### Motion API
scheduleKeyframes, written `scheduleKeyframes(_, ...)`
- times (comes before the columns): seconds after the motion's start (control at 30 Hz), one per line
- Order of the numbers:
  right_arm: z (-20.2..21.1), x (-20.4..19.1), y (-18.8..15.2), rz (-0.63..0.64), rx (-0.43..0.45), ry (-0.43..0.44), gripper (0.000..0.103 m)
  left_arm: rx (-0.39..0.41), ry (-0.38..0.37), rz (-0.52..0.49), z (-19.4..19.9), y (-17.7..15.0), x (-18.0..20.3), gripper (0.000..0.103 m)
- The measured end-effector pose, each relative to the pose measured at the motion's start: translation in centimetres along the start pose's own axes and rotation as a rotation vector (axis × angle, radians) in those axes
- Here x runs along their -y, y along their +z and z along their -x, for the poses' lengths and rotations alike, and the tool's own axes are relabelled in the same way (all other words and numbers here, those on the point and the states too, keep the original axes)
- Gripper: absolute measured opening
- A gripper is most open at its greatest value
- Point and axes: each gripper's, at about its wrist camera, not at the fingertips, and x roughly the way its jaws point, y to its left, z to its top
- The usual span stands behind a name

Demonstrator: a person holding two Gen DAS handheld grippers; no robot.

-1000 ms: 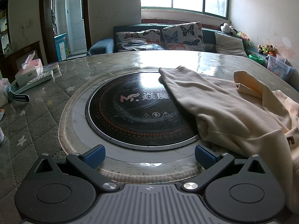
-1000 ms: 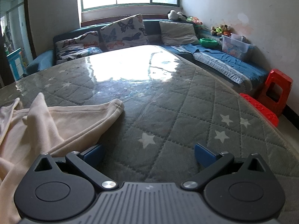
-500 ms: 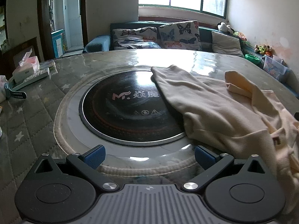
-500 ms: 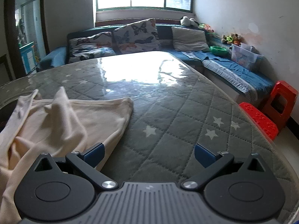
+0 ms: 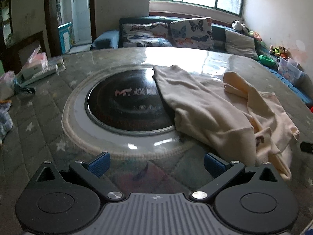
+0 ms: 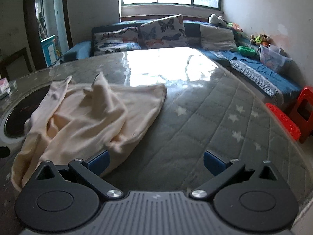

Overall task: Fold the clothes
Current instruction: 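Move both tools toward the sweatshirt's hem edge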

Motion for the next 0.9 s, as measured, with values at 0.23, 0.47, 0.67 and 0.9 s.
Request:
scheduleKeyframes(0.23,2.0,-1.4,-2.4,0.036,0.008,-0.004,0.103,-0.012,-0.001,-0.024,1.3,-1.2,1.2,0.103)
scheduleKeyframes(0.47,3.1,-1.6,-3.4,0.044,0.011,0.010,0.103,-0.024,-0.023,-0.071,2.4,-2.3,2.5,0.103)
scheduleKeyframes(0.67,3.1,-1.9,-4.1,0.042,0.008,0.020,0.103,-0.028,-0.027,-0.085,3.1,-2.9,3.0,0.103)
scheduleKeyframes(0.9,4.0,-2.4,-4.6,0.055,0.022,0.034,0.103,-0.027,-0.031,-0.107,4.0,-3.7,3.7,0.103)
